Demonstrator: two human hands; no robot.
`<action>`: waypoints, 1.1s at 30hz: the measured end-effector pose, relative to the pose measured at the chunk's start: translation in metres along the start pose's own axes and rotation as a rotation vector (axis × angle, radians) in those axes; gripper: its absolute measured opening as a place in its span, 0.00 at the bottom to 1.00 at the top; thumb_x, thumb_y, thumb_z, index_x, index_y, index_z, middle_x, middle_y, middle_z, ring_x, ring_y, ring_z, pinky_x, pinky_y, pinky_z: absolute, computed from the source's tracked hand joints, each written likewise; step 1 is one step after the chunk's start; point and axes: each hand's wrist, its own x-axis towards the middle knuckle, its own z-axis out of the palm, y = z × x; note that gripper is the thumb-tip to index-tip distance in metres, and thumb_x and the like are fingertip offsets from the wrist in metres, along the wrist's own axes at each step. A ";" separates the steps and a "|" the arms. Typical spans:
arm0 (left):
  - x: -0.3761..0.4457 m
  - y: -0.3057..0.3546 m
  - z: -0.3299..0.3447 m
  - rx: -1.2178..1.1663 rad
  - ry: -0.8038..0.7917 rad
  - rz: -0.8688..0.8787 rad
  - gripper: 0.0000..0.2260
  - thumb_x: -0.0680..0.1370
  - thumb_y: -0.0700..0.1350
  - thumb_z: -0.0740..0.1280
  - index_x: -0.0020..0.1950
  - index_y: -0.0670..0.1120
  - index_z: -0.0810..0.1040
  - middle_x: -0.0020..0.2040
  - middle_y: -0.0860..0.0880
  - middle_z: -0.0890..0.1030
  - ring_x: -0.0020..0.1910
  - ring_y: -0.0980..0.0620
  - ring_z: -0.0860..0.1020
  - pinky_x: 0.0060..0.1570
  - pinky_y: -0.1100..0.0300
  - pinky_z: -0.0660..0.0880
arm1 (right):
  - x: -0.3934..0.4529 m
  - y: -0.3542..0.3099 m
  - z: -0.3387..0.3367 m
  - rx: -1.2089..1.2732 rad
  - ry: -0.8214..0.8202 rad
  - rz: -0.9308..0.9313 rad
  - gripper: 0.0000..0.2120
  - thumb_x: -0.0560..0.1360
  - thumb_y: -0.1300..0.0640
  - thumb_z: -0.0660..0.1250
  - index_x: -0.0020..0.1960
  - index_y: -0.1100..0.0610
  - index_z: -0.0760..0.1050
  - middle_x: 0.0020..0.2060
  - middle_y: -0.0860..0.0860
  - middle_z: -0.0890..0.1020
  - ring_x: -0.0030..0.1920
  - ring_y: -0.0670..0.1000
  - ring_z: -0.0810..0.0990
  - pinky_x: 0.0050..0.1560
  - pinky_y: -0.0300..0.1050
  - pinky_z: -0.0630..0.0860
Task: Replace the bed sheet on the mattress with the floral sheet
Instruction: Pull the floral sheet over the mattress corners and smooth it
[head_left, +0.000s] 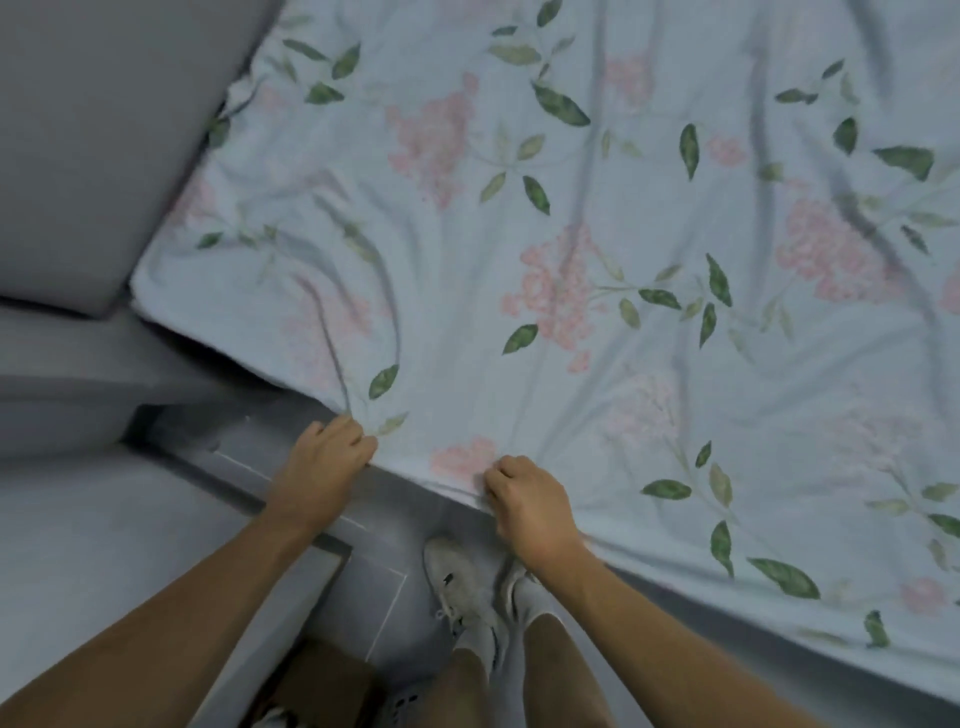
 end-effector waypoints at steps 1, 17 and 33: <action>-0.007 -0.007 -0.006 -0.002 -0.025 -0.054 0.18 0.59 0.30 0.77 0.38 0.47 0.74 0.37 0.47 0.74 0.36 0.44 0.73 0.35 0.53 0.64 | 0.009 -0.004 -0.006 -0.004 -0.037 -0.040 0.12 0.64 0.64 0.73 0.40 0.54 0.72 0.39 0.51 0.75 0.39 0.58 0.76 0.31 0.51 0.70; 0.044 -0.199 -0.041 -0.274 -0.017 -0.982 0.38 0.76 0.62 0.73 0.74 0.39 0.65 0.69 0.39 0.66 0.64 0.37 0.71 0.52 0.40 0.77 | 0.291 -0.164 -0.021 -0.174 -0.029 -0.244 0.31 0.71 0.43 0.76 0.67 0.54 0.71 0.57 0.56 0.75 0.53 0.60 0.75 0.44 0.55 0.77; -0.001 -0.229 -0.044 -0.299 0.268 -0.989 0.06 0.77 0.34 0.68 0.49 0.44 0.74 0.51 0.42 0.76 0.49 0.37 0.77 0.43 0.44 0.75 | 0.343 -0.258 0.032 0.004 0.007 -0.423 0.05 0.71 0.61 0.65 0.41 0.56 0.69 0.36 0.54 0.76 0.37 0.60 0.75 0.38 0.47 0.59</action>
